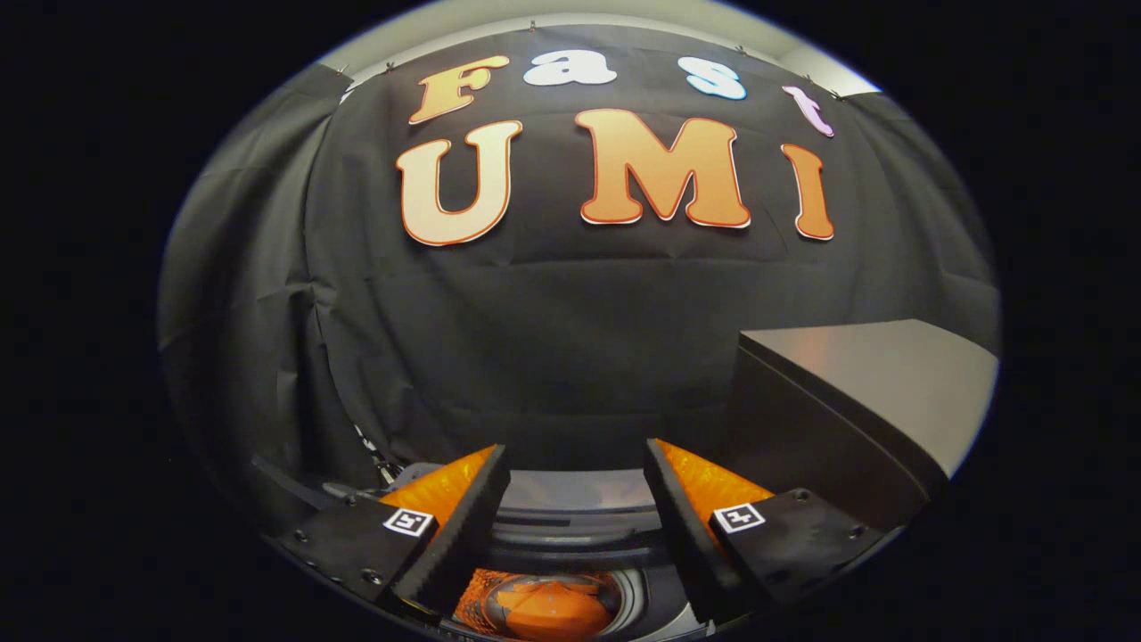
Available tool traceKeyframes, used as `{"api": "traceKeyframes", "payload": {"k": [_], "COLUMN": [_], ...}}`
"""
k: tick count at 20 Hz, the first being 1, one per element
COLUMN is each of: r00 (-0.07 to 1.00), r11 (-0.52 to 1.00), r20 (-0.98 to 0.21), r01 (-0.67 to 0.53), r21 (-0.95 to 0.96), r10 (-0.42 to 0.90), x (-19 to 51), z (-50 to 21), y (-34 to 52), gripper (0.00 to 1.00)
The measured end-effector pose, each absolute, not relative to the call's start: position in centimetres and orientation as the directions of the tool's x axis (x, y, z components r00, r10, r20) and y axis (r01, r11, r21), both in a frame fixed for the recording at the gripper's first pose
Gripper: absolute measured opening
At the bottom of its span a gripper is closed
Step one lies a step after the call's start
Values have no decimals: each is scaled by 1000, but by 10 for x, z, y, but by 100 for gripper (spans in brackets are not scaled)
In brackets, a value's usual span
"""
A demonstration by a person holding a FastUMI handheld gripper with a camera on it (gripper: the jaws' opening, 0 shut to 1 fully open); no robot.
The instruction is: Put the clothes into the washing machine and then close the washing machine lid.
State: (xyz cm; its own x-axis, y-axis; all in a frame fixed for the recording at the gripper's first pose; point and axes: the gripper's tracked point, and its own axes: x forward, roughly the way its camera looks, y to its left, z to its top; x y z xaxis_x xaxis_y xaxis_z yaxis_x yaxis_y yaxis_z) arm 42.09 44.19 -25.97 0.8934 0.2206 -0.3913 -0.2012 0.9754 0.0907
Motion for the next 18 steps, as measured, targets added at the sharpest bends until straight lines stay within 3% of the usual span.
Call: {"api": "traceKeyframes", "payload": {"k": [2, 7, 18], "r00": [858, 830, 833], "r11": [972, 966, 950], "r20": [-457, -496, -458], "r01": [-195, -234, -276], "r21": [131, 107, 143], "r10": [233, 256, 311], "x": [396, 382, 377], "z": [-275, -285, -270], "y": [438, 440, 451], "gripper": [99, 99, 98]}}
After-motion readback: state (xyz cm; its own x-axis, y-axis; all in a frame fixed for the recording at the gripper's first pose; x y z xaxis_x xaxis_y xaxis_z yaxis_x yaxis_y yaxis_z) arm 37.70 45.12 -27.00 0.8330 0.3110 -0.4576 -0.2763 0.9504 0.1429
